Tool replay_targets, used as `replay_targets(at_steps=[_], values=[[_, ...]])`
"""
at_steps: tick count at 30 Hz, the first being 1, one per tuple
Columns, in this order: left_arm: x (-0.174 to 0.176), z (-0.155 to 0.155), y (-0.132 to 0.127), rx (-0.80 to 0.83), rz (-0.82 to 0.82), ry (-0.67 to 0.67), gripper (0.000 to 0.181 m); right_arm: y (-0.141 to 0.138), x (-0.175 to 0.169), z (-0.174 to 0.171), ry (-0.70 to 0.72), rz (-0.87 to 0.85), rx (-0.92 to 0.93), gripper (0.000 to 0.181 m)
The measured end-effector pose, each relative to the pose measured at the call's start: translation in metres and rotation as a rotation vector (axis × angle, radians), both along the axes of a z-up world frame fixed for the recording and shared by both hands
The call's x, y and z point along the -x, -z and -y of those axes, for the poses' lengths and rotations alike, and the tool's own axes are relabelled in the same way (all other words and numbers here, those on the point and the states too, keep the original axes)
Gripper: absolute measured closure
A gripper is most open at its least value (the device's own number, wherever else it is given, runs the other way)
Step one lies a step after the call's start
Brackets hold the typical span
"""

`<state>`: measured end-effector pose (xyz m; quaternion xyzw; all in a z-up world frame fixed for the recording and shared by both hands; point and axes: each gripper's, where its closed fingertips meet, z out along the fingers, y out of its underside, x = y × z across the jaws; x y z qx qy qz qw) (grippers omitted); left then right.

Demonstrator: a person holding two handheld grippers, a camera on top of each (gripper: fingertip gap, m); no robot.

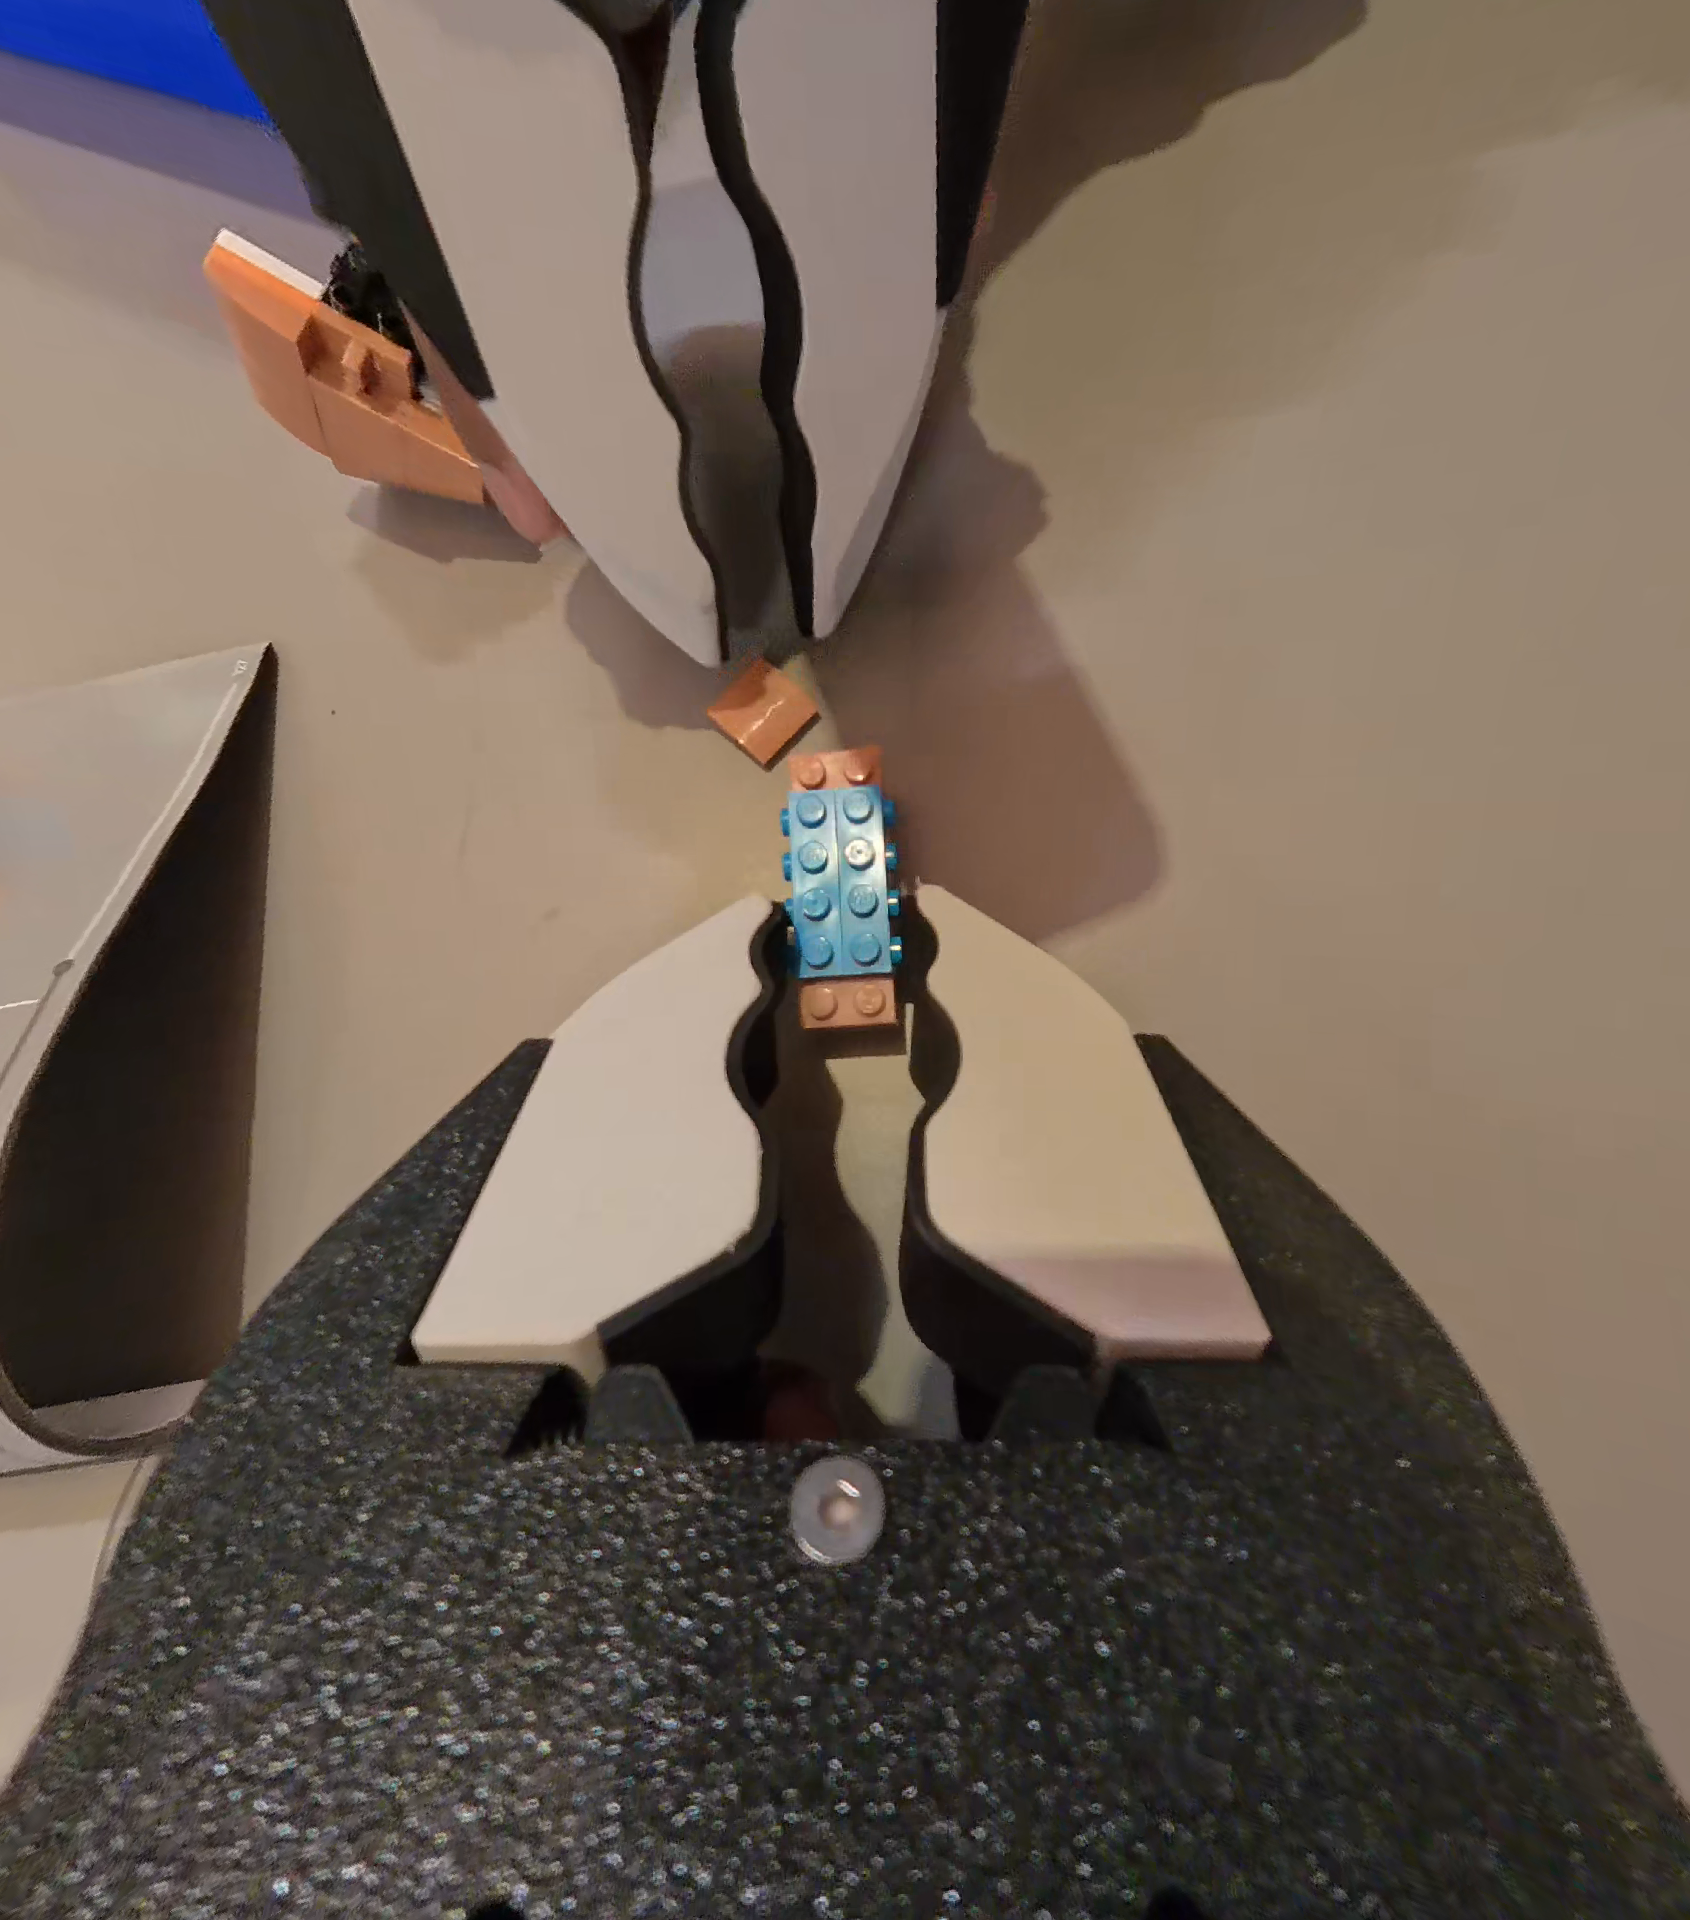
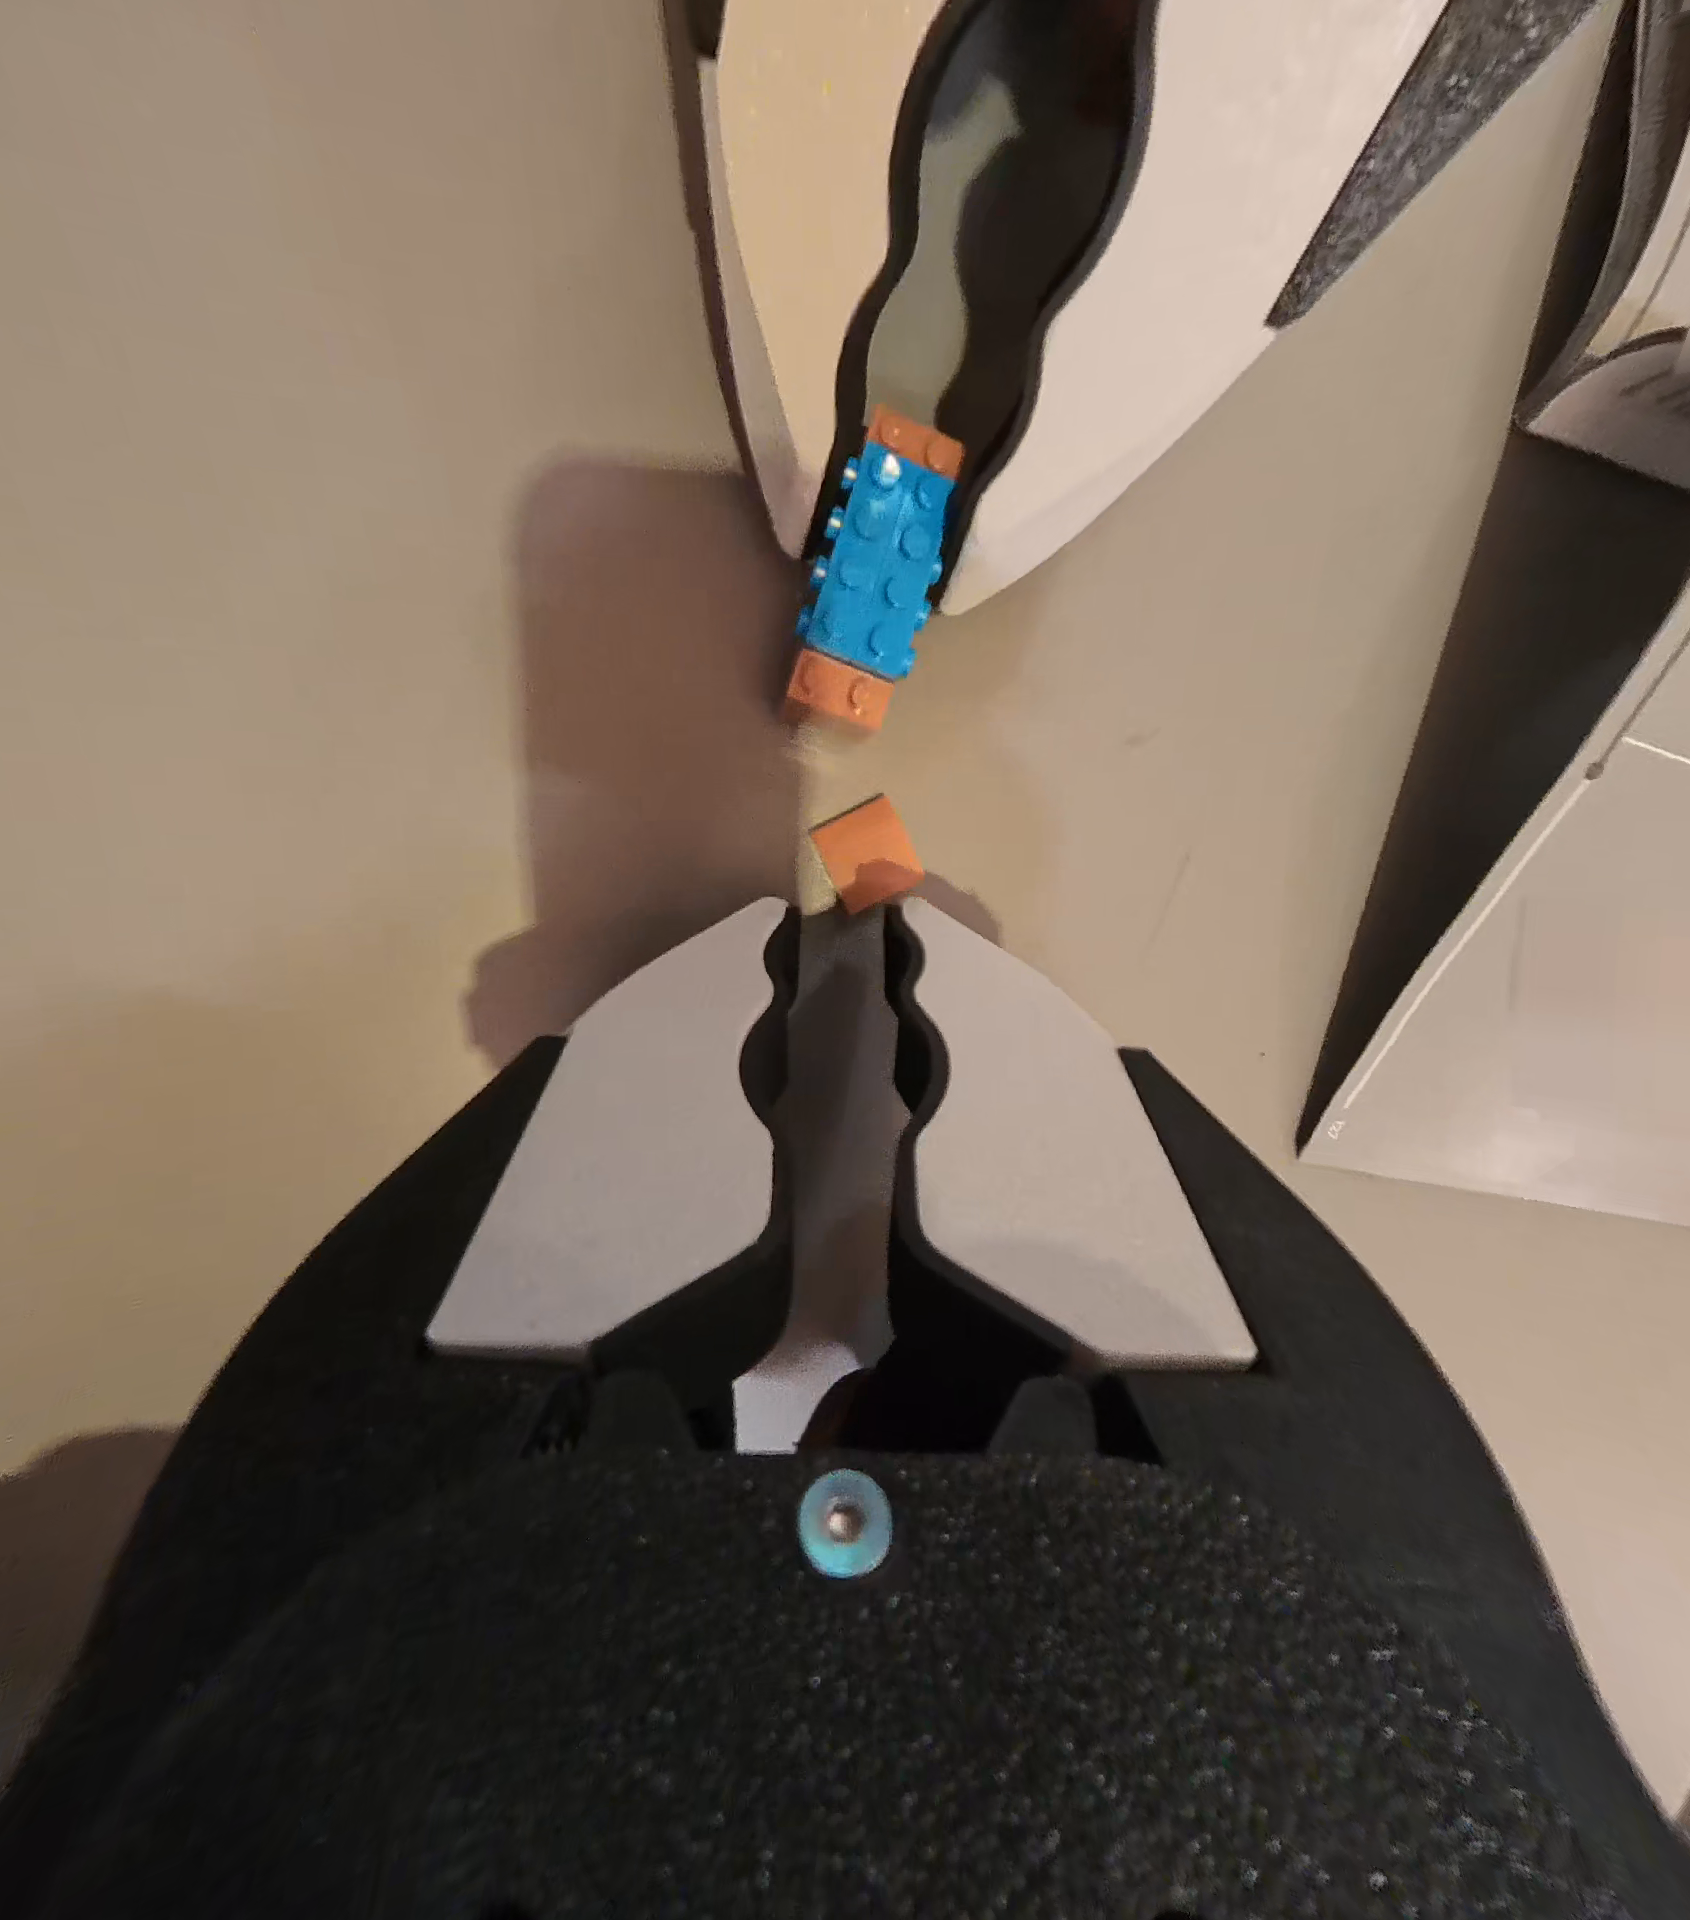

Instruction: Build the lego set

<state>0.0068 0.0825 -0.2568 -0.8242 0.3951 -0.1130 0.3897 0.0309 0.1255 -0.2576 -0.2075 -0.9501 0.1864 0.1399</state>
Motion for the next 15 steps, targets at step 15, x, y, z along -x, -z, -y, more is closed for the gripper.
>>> replay_targets(at_steps=[15], values=[[0.003, 0.003, 0.0, 0.007, 0.018, 0.005, 0.16, 0.005, 0.016, 0.003, 0.048, 0.048, 0.032, 0.165]])
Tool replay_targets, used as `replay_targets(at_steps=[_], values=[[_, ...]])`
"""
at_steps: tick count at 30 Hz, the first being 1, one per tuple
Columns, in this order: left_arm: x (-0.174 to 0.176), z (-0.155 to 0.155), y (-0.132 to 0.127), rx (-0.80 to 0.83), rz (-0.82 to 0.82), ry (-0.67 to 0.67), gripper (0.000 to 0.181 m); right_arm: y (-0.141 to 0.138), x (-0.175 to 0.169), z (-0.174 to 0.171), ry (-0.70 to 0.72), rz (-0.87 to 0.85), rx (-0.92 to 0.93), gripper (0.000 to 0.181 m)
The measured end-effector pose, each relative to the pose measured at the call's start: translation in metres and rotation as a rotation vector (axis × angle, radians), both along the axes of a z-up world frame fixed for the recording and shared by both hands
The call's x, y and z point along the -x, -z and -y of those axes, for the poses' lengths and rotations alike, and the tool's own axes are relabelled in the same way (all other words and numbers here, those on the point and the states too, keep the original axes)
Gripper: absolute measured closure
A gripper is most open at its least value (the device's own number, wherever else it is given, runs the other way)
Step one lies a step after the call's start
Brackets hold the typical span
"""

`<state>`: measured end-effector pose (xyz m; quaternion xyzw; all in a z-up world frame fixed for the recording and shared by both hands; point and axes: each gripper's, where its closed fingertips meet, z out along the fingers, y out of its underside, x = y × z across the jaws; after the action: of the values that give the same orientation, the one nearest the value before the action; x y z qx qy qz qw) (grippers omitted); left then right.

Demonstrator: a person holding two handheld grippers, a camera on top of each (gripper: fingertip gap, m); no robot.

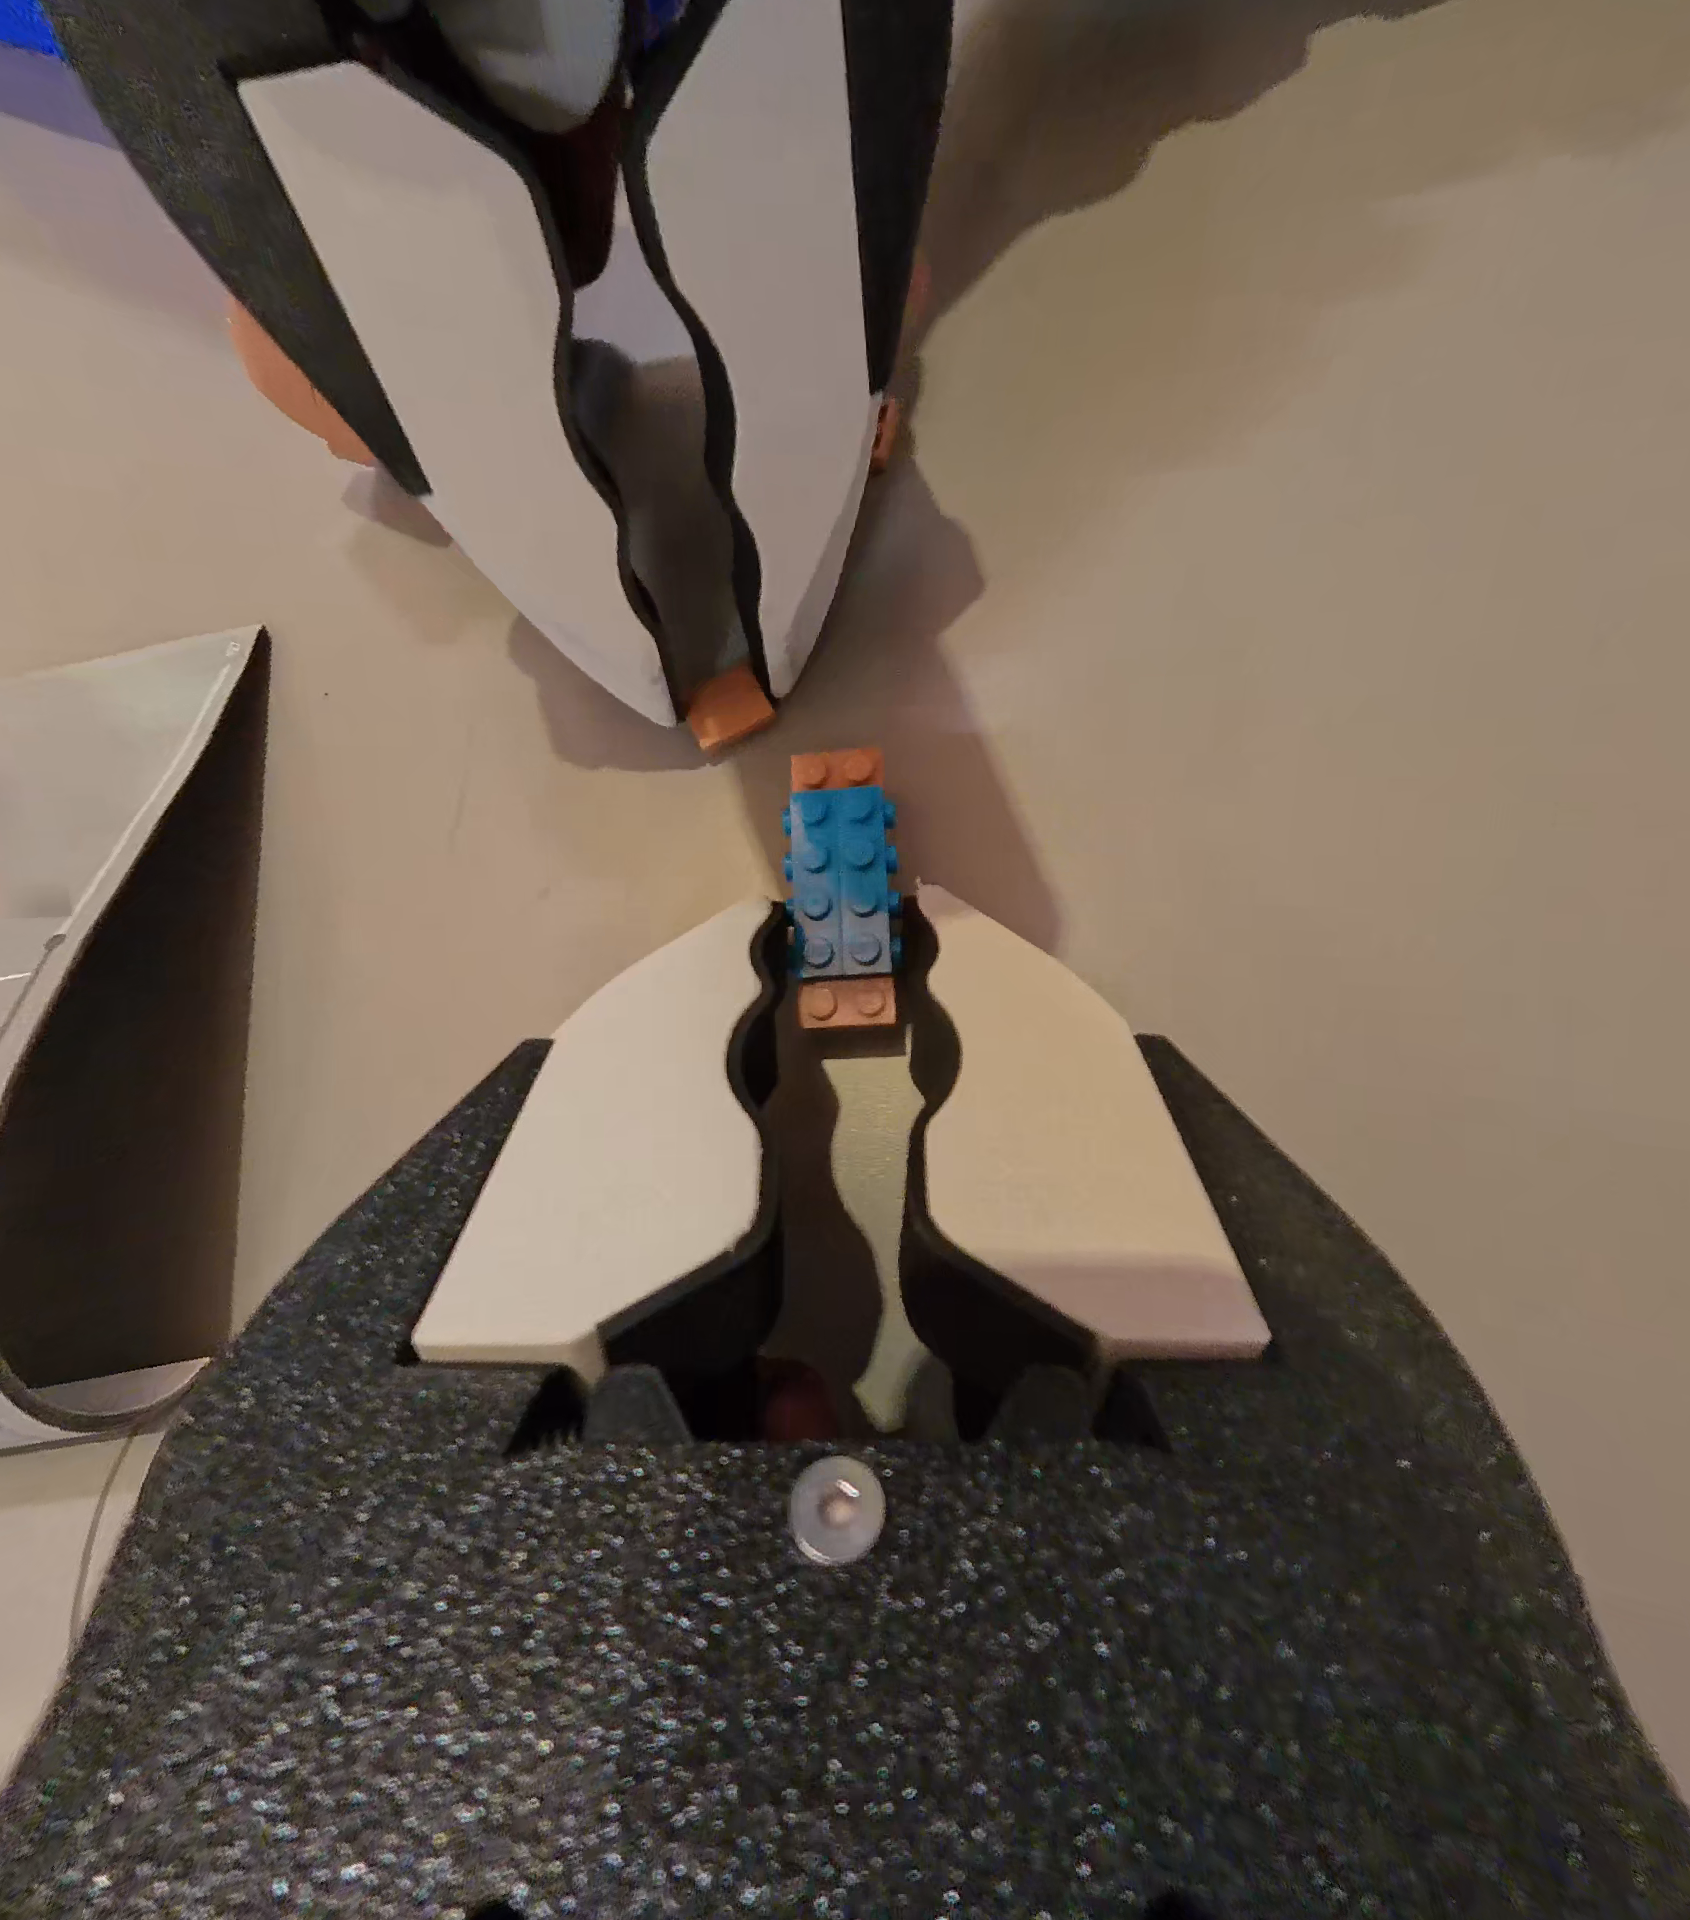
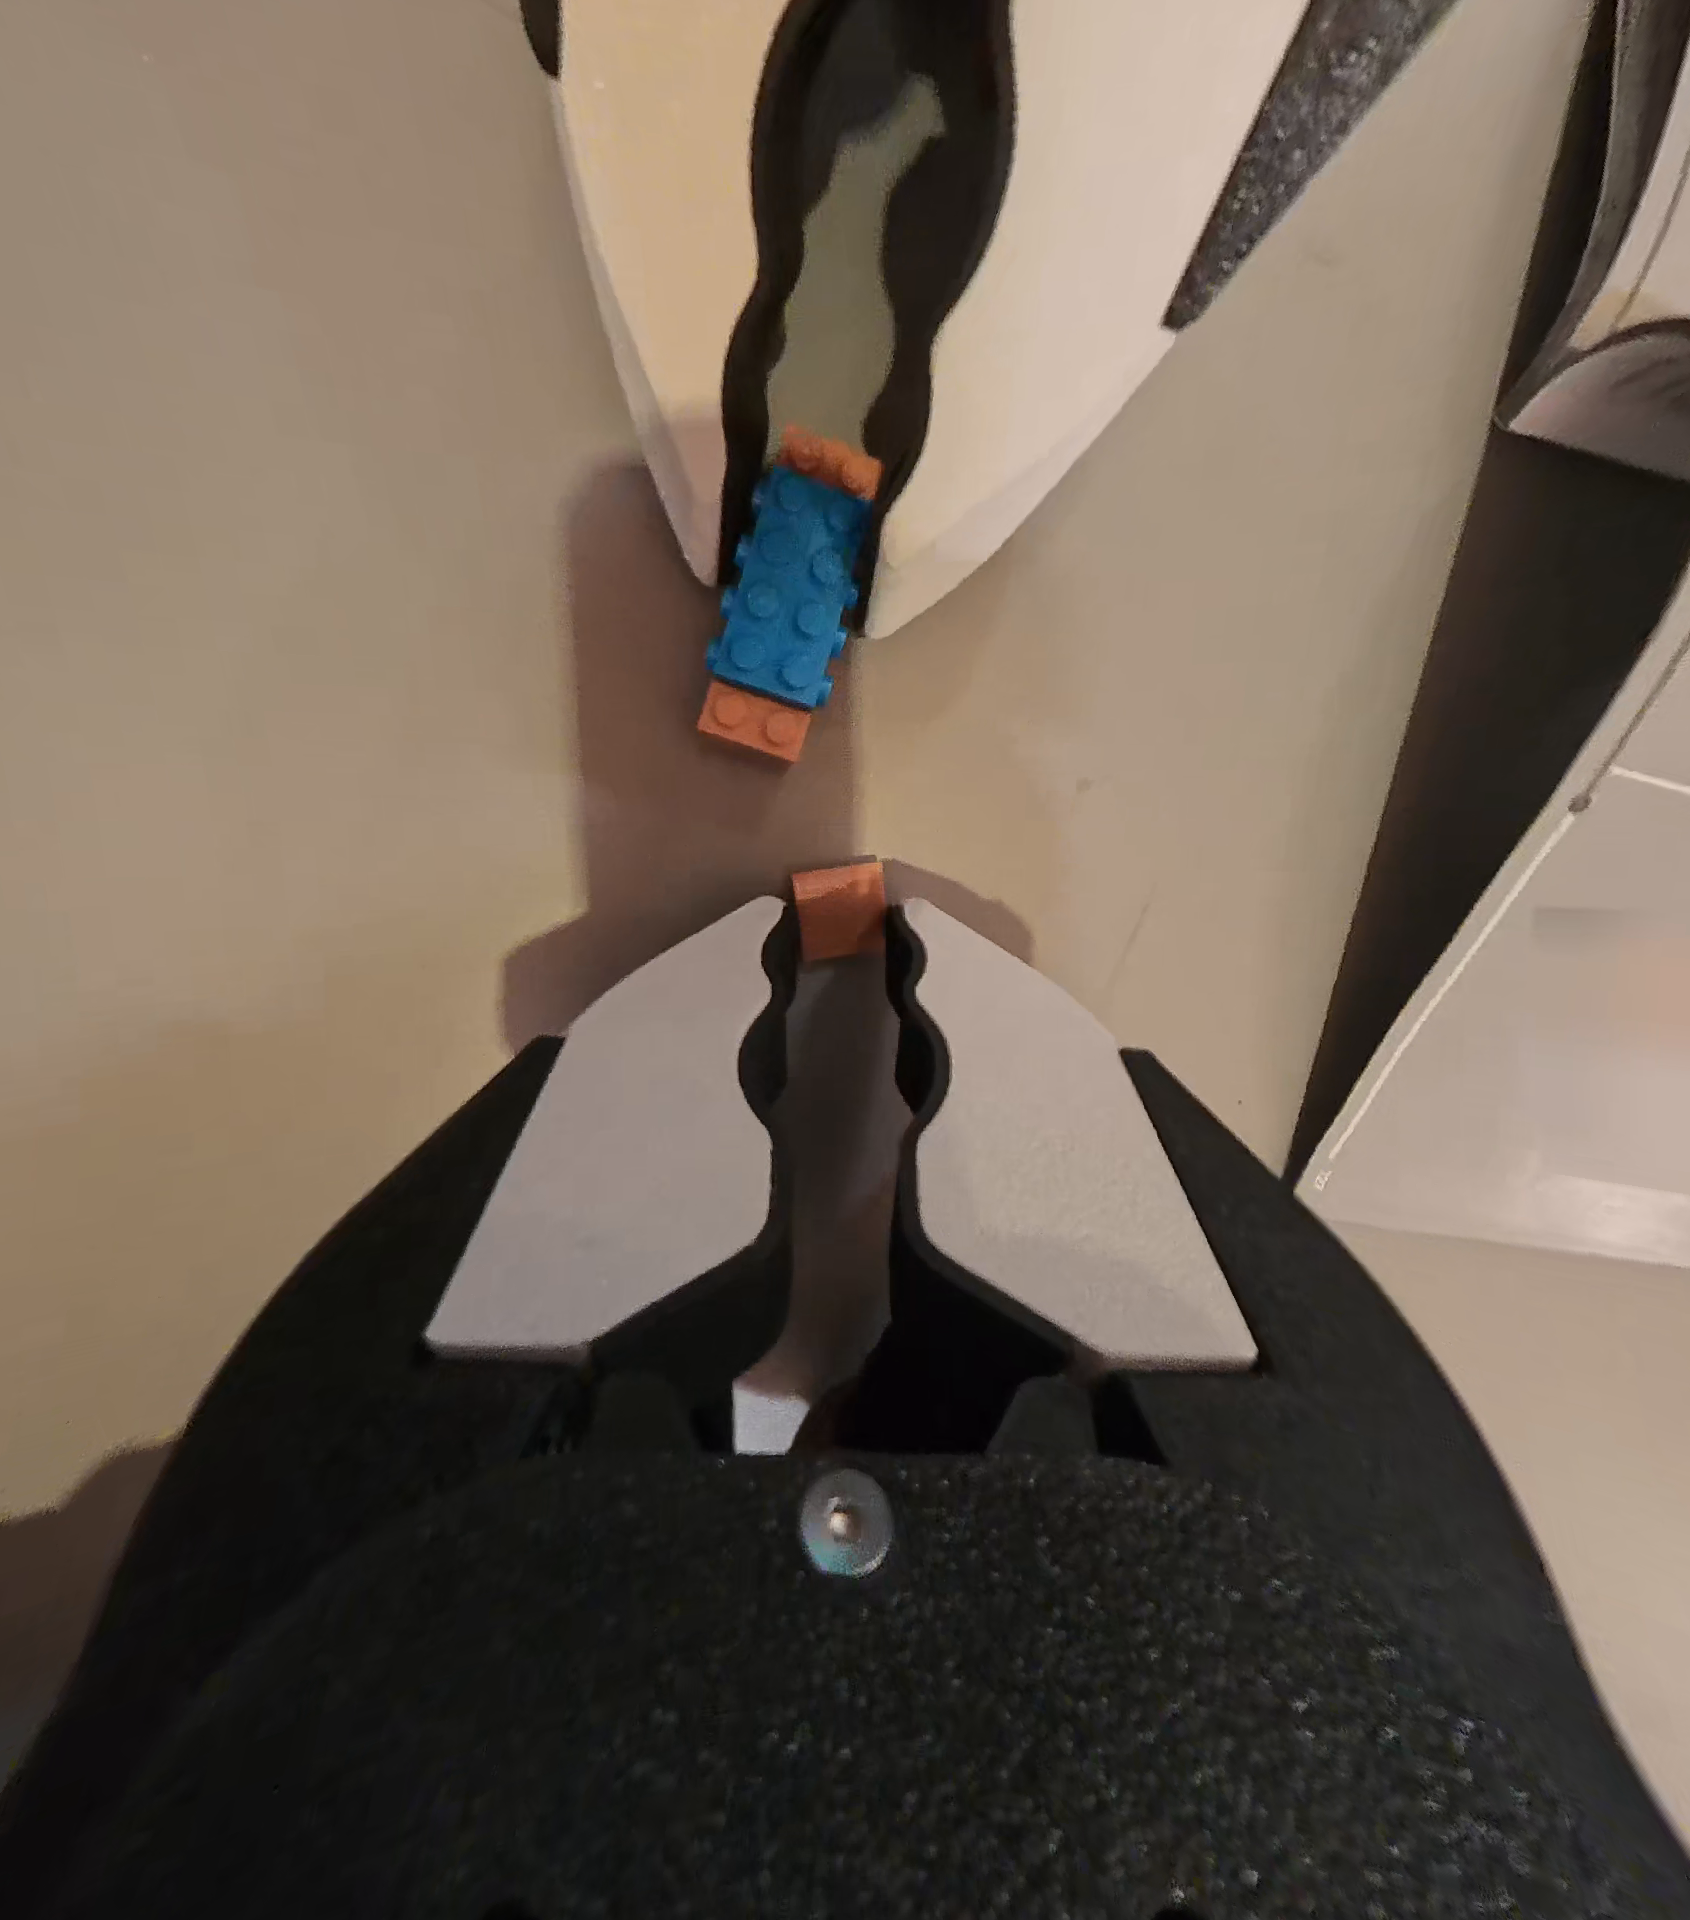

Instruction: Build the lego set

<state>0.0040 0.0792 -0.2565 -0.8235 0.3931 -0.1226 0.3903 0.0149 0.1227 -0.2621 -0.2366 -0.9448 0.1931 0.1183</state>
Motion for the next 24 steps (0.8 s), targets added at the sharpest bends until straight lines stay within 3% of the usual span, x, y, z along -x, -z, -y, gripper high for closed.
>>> replay_targets(at_steps=[9, 24], values=[[0.009, -0.013, -0.017, -0.059, 0.09, -0.108, 0.16, -0.05, 0.016, 0.017, 0.184, -0.144, 0.415, 0.165], [0.012, -0.018, -0.022, -0.094, 0.1, -0.138, 0.16, -0.047, 0.022, 0.022, 0.213, -0.168, 0.296, 0.165]])
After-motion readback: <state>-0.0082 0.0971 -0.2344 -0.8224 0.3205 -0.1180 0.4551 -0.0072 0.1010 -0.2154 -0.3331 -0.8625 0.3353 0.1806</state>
